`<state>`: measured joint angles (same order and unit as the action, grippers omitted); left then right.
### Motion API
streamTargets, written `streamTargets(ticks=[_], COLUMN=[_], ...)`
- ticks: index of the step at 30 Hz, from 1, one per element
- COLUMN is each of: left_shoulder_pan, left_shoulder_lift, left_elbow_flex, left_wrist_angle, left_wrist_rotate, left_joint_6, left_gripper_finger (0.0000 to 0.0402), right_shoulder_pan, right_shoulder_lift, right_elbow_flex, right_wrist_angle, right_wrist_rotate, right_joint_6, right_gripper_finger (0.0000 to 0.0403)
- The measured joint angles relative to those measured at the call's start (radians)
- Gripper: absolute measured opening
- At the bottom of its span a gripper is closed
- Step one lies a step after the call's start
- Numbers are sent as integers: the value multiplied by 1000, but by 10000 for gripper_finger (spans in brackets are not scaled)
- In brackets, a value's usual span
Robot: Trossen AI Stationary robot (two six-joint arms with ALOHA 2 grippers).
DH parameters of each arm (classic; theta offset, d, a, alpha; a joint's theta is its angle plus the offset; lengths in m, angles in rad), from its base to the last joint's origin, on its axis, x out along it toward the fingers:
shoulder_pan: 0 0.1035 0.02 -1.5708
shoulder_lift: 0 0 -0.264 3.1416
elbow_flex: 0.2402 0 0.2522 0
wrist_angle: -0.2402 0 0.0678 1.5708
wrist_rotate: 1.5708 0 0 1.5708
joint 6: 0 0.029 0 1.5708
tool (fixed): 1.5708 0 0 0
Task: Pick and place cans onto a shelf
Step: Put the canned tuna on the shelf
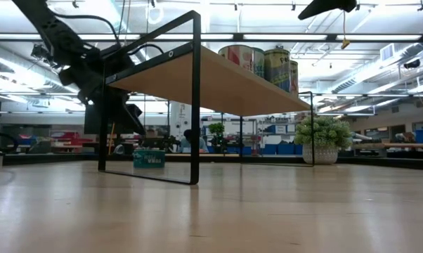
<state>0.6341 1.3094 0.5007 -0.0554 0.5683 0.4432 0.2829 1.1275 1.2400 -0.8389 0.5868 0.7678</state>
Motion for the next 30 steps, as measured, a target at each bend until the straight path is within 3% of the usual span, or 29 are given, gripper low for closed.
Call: streamTargets(ticks=[7, 13, 25, 30], left_shoulder_pan=[-25, -61, -85, -84], left_shoulder_lift=[49, 140, 138, 50], left_elbow_flex=[-55, -49, -45, -47], left_wrist_angle=[194, 230, 145, 29], left_wrist_rotate=[-21, -21, -120, -268], left_joint_6=[-48, -66, -112, -117], left_gripper_finger=[145, 142, 142, 142], right_shoulder_pan=[-25, -36, -36, -36], right_shoulder_lift=[0, 0, 0, 0], right_elbow_flex=[0, 0, 0, 0], right_wrist_angle=[37, 38, 45, 45], right_wrist_rotate=[0, -9, -12, -22], right_joint_6=[-9, -10, -11, -11], right_gripper_finger=[348, 348, 348, 348])
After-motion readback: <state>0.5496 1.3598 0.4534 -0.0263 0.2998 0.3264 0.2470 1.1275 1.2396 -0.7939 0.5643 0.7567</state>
